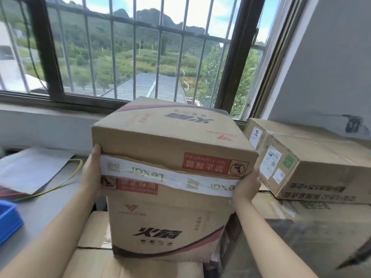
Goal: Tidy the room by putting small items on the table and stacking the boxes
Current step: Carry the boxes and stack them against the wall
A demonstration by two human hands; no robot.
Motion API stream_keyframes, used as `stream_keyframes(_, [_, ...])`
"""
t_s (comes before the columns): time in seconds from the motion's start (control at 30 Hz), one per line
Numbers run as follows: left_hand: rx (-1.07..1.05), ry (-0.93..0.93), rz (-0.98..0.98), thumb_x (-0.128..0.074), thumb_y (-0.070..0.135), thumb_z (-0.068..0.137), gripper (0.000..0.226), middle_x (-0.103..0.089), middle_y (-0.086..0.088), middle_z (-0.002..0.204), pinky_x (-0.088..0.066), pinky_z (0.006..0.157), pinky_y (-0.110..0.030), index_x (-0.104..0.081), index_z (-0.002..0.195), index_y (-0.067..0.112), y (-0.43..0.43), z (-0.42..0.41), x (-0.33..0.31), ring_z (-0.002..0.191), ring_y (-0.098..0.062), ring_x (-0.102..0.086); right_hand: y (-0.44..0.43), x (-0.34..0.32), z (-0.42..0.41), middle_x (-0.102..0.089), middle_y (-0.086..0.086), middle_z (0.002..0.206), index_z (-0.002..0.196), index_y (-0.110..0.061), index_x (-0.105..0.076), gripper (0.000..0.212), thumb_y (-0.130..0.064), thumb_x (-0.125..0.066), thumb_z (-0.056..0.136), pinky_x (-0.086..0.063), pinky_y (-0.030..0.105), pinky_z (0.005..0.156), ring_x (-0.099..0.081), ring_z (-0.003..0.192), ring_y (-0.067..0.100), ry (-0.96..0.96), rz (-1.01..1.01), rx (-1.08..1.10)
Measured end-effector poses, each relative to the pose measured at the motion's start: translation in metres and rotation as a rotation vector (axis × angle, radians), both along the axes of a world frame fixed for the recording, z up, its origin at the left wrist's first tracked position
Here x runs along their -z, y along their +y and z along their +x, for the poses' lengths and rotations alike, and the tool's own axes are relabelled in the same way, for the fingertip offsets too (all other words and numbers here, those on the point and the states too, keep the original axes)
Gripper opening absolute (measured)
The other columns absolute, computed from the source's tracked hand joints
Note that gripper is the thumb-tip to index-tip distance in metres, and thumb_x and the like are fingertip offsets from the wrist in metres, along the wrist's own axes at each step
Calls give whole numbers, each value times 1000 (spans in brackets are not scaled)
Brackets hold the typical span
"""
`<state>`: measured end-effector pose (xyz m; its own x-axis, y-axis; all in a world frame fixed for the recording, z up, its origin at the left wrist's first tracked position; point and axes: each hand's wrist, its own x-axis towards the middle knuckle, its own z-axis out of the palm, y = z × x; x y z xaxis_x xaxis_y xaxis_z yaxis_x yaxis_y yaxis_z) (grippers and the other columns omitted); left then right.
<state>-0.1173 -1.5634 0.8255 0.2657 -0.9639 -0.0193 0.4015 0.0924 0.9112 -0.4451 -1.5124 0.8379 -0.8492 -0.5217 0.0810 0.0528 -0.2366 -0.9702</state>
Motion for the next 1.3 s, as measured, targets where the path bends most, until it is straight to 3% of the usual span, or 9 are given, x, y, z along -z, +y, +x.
stream_keyframes(0.2, [7,-82,7,-41,57,92,46,-68,-5,99,-50,71,-37,-57,113,20,-10,-8,5,85,-21,-65,-9,5,-14,-50,-1,68,64,-18,-42,39,-30,-25,97,-34,33,67,-44,66,19,40,97,-34])
stream_keyframes(0.43, [18,-147,34,-42,56,93,40,-66,-2,97,-49,79,-39,-58,105,22,-1,0,2,87,-20,-63,-2,9,-10,-54,-1,72,67,-20,-46,43,-47,-22,91,-35,33,70,-49,75,22,138,113,-43])
stream_keyframes(0.53, [9,-201,25,-43,46,96,33,-64,1,92,-45,66,-32,-60,98,18,9,0,2,80,-13,-60,4,10,-9,-59,4,81,81,-11,-54,51,-40,-18,101,-37,32,72,-53,81,24,180,109,-32])
stream_keyframes(0.6, [43,-267,-6,-51,35,94,30,-64,-5,101,-45,64,-29,-56,112,11,17,4,8,81,-13,-60,8,11,-6,-59,4,86,90,-8,-55,52,-40,-16,101,-37,31,73,-55,85,25,222,114,-28])
stream_keyframes(0.77, [55,-389,-38,-60,1,88,51,-56,-6,116,-46,79,-26,-43,135,10,40,4,30,94,-13,-58,21,18,-1,-47,-2,98,112,-6,-53,42,-31,-21,102,-31,30,87,-47,104,20,304,105,-14])
stream_keyframes(0.93, [-12,-413,29,-63,7,87,60,-52,-6,130,-41,92,-33,-38,141,15,61,-7,53,120,-20,-48,50,37,-7,-50,15,114,116,2,-49,42,-27,-23,103,-29,30,89,-43,118,29,350,138,-33])
stream_keyframes(1.07, [-130,-309,185,-59,9,90,56,-43,-13,142,-37,93,-30,-37,142,11,88,-35,76,128,-25,-43,94,62,-13,-39,11,140,138,-5,-37,46,-30,-22,103,-23,28,102,-30,135,24,250,237,-77])
stream_keyframes(1.2, [47,-380,305,-53,11,91,49,-49,-17,135,-39,100,-44,-40,138,10,126,-93,103,122,-34,-48,144,98,-23,-45,10,125,127,-5,-49,40,-27,-27,102,-26,22,91,-41,123,23,267,349,-93])
stream_keyframes(1.3, [218,-430,387,-50,12,91,42,-54,-12,126,-42,95,-41,-45,133,10,164,-144,121,115,-32,-52,202,126,-44,-49,12,119,115,-2,-57,32,-19,-36,100,-25,18,87,-45,111,20,283,455,-43])
